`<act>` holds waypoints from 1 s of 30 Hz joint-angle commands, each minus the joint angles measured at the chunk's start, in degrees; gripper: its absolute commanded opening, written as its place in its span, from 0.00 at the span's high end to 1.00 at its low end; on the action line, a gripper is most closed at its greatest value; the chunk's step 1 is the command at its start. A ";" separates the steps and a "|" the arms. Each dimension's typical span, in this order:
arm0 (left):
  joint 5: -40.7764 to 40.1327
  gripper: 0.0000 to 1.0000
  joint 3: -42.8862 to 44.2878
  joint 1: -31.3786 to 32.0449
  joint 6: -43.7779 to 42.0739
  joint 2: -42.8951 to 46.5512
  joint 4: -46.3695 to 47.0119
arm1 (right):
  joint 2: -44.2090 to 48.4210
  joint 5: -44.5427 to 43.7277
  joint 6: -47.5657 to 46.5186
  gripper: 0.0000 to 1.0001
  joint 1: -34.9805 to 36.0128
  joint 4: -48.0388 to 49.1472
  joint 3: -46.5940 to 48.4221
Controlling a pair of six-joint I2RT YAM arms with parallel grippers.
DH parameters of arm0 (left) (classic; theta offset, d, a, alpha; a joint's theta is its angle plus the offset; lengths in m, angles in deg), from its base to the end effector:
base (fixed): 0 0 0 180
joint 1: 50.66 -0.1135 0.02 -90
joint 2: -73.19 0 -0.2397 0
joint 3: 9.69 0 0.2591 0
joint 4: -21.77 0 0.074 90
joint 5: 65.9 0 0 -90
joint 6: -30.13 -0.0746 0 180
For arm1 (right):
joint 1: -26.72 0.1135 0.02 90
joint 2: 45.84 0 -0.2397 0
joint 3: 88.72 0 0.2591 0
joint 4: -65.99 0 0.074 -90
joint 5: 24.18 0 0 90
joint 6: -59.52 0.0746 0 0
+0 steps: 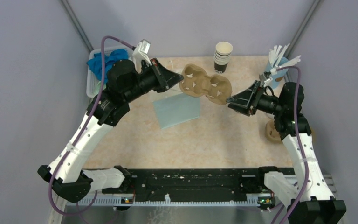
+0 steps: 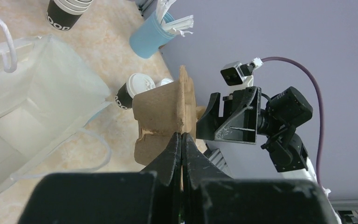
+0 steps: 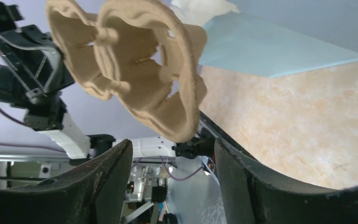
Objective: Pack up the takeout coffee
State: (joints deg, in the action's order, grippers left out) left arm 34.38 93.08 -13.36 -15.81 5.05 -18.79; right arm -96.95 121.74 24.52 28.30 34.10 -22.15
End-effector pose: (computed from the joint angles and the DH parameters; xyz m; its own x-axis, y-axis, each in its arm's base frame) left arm 0.2231 -0.1867 0.4680 -0.5719 -0.4245 -0.7019 0.4728 0.5287 -0.7049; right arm 0.2285 0.0681 0.3364 -0.8253 0.4364 -0.3583 -0.2328 0.3151 0.9201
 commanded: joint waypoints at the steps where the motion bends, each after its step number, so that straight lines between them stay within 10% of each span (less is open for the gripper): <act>1: 1.16 1.00 -0.90 -0.54 2.37 1.43 5.54 | 1.36 2.35 9.21 0.37 -0.44 14.35 -2.29; 20: -0.60 1.00 -7.23 -1.09 5.96 7.56 7.93 | -1.90 0.86 23.55 0.62 -0.79 33.58 -5.98; 30: -0.83 1.00 -7.86 -1.12 6.18 7.24 7.47 | -2.40 0.94 28.12 1.00 -0.77 40.05 -7.48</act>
State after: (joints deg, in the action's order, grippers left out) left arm 34.49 85.52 -14.26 -9.98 11.59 -14.18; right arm -99.18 122.51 50.40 28.02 68.33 -30.71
